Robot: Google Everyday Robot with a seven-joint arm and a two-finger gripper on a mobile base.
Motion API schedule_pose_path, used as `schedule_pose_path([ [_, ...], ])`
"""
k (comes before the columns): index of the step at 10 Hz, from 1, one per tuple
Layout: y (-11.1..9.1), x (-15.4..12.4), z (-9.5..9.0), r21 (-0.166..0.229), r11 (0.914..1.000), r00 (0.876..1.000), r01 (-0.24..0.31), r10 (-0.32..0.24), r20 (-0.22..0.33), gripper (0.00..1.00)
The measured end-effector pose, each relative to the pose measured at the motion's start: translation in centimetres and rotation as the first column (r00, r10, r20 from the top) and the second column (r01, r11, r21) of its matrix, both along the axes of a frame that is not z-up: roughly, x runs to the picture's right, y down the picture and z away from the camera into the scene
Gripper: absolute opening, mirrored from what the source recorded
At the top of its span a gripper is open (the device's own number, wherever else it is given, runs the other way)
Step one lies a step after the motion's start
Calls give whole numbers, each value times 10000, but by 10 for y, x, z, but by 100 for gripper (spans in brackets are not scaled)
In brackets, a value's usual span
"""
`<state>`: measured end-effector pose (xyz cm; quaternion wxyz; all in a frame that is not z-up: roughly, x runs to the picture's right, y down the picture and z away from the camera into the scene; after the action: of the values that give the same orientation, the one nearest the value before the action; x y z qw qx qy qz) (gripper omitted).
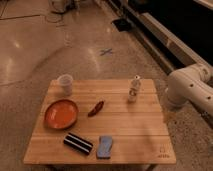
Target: Drag the pepper across the table
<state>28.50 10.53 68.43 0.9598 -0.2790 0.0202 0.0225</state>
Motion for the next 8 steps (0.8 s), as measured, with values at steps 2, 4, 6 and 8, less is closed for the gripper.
schedule_pose_path([
  [2, -9, -22, 11, 195, 9996, 9991, 188, -195, 387, 65],
  [4, -21, -64, 32, 483, 9969, 9914, 629, -680, 1119, 65],
  [6, -24, -98, 54, 562, 9939, 9782, 954, -1040, 1800, 65],
  [8, -25, -136, 80, 517, 9891, 9541, 1378, -1466, 2611, 65],
])
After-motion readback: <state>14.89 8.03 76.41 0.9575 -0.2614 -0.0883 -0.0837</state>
